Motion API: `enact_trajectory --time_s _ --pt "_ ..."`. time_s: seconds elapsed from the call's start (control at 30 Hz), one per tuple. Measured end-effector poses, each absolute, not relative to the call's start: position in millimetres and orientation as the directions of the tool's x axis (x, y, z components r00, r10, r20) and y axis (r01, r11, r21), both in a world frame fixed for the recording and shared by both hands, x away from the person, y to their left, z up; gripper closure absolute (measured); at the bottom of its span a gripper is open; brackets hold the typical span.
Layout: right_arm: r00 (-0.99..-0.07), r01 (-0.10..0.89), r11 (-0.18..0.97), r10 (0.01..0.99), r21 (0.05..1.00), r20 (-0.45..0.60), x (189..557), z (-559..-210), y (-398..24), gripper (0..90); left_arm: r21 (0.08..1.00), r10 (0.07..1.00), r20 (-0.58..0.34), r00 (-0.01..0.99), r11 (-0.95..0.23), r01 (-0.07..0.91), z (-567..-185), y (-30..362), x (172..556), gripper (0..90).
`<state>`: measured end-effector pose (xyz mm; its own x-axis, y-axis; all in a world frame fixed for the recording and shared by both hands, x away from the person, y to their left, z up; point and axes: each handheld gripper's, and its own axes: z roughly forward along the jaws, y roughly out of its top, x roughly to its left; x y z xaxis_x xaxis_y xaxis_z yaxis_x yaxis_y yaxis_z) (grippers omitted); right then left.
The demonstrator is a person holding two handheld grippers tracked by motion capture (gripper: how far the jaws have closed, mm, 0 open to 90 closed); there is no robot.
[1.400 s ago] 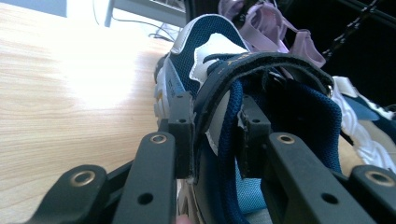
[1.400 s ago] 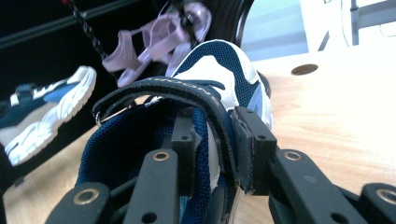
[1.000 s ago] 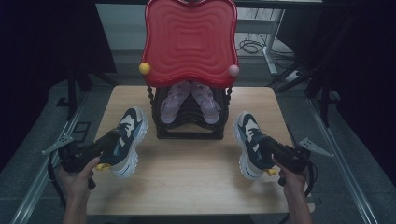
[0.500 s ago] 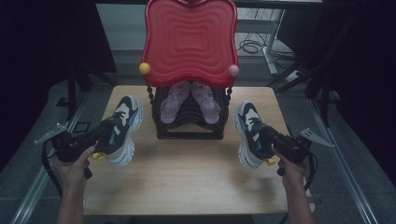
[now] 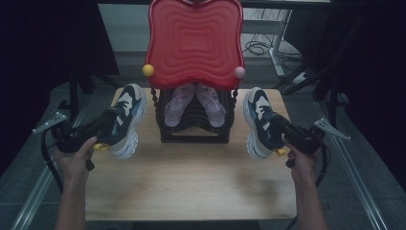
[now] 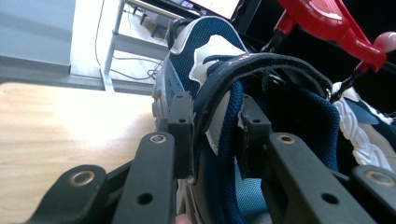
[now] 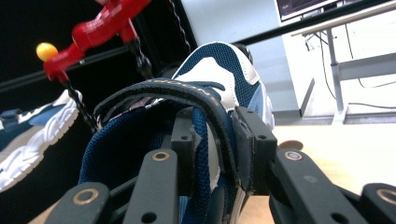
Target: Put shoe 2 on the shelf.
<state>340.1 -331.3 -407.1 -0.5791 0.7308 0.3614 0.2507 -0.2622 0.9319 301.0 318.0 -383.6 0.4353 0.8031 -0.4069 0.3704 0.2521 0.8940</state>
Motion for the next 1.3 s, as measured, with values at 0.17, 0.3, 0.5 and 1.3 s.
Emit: enact_trajectory --time_s 0.17,0.3,0.5,1.3 --pt "-0.578 0.243 -0.277 0.728 0.93 0.368 346.3 -396.7 -328.8 70.5 0.9 0.804 -0.402 0.439 0.257 0.353 -375.0 316.8 308.9 71.9" --pt "-0.581 0.238 -0.278 0.727 0.93 0.366 351.4 -388.1 -327.2 70.5 0.899 0.798 -0.407 0.444 0.265 0.347 -369.7 318.6 313.2 72.0" --pt "-0.585 0.222 -0.283 0.727 0.933 0.359 357.4 -374.3 -326.0 70.5 0.904 0.805 -0.404 0.436 0.277 0.326 -359.8 323.2 315.4 72.0" --pt "-0.598 0.171 -0.305 0.723 0.937 0.344 371.4 -340.1 -325.3 70.5 0.906 0.796 -0.411 0.445 0.303 0.295 -332.7 324.7 329.7 72.0"
